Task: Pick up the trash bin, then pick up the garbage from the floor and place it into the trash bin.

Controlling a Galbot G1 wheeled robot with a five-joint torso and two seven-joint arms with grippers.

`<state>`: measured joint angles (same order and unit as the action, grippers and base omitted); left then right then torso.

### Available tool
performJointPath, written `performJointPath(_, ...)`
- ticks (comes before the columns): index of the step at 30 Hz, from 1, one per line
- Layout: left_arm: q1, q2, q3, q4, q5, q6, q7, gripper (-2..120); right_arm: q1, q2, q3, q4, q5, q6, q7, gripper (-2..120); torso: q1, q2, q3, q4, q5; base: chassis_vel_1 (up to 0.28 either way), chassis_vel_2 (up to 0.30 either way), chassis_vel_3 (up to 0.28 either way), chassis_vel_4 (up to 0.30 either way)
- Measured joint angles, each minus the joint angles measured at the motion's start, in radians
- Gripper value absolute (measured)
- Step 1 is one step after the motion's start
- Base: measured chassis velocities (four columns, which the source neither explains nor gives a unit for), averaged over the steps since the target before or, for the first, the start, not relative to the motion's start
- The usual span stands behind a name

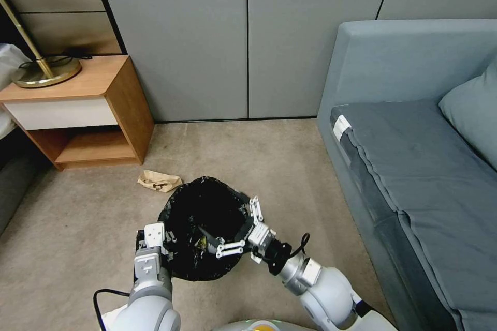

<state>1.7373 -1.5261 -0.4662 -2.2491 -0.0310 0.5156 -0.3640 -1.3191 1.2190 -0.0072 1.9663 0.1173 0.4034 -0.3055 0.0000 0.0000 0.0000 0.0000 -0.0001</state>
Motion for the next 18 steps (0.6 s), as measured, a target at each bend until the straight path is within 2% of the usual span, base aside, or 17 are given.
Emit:
performJointPath(2, 0.001, 0.006, -0.003, 0.000, 0.000, -0.001, 0.001, 1, -0.011, 0.011, 0.025, 0.057, 0.001, -0.016, 0.034, 100, 0.000, 0.000, 0.000, 0.0000, 0.0000, 0.000, 0.000, 0.000, 0.000)
performJointPath(9, 0.004, 0.018, -0.016, 0.001, -0.003, -0.023, 0.011, 1, -0.091, 0.057, 0.099, 0.134, -0.030, -0.027, 0.135, 100, 0.000, 0.000, 0.000, -0.0001, 0.0000, 0.000, 0.000, 0.000, 0.000)
performJointPath(15, 0.004, 0.024, -0.022, -0.002, -0.007, -0.037, 0.018, 1, -0.176, 0.113, 0.144, 0.134, -0.077, -0.016, 0.214, 100, 0.000, 0.000, 0.000, 0.0000, -0.0001, 0.000, 0.000, 0.000, 0.000)
performJointPath(18, 0.003, 0.028, -0.027, -0.009, -0.017, -0.042, 0.020, 1, -0.256, 0.168, 0.173, 0.102, -0.139, 0.005, 0.279, 100, 0.000, 0.000, 0.000, -0.0001, -0.0001, 0.000, 0.000, 0.000, 0.000)
